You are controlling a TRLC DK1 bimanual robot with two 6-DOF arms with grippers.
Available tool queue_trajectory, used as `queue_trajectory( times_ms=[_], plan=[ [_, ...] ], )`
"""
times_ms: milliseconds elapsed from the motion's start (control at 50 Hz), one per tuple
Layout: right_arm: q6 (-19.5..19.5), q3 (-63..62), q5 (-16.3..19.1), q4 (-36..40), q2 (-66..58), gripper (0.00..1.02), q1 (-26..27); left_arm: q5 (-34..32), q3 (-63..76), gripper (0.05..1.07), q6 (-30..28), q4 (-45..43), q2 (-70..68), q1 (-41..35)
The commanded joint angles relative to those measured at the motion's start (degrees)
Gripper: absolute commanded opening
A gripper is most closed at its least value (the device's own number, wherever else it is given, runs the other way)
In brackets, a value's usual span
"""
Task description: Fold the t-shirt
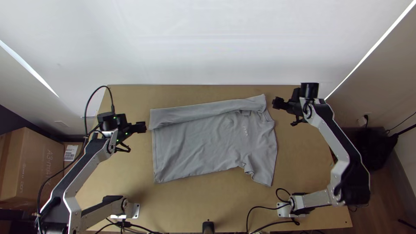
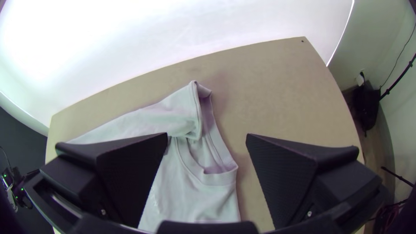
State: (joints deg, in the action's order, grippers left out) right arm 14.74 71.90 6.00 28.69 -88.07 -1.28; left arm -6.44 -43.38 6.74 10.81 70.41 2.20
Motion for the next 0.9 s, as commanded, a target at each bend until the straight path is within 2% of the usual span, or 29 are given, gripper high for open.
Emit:
queue_trajectory(
  times_ms=[0, 60, 120, 280, 400, 480, 660, 780, 880],
  plan=[
    [0.6, -1.6, 0.2, 4.9, 4.9, 0.85, 0.9, -0.1, -0.2, 1.02, -1.8, 3.8, -3.4, 1.6],
    [0.6, -1.1, 0.3, 9.7, 5.7, 0.86, 0.9, -0.1, -0.8, 1.02, -2.2, 5.8, -4.6, 2.4],
    [1.4, -1.7, 0.2, 15.4, 6.8, 0.99, 0.8, 0.0, -0.7, 1.02, -2.7, 6.4, -5.6, 2.5],
    [1.3, -5.4, 0.4, 23.3, 9.1, 0.99, 1.6, -0.2, -1.5, 1.02, -3.1, 9.0, -8.6, 2.6],
    [-0.4, -8.9, 4.9, 29.9, 9.4, 0.94, 2.5, -0.3, -3.1, 1.02, -3.0, 12.0, -11.3, 1.5],
    [-2.3, -11.7, 5.0, 32.7, 9.1, 0.9, 3.2, -1.0, -4.3, 1.02, -2.9, 14.2, -12.2, 1.2],
    [-4.1, -17.8, 5.5, 32.0, 8.8, 0.89, 4.3, -1.2, -5.3, 1.02, -2.8, 16.5, -13.4, 1.0],
    [-4.8, -21.1, 6.9, 29.6, 8.4, 0.68, 4.8, -1.2, -5.5, 1.02, -2.8, 16.7, -13.9, 0.9],
    [-4.8, -22.9, 7.8, 28.0, 8.0, 0.66, 4.8, -1.2, -6.0, 1.02, -2.8, 17.1, -13.9, 0.6]
  ],
)
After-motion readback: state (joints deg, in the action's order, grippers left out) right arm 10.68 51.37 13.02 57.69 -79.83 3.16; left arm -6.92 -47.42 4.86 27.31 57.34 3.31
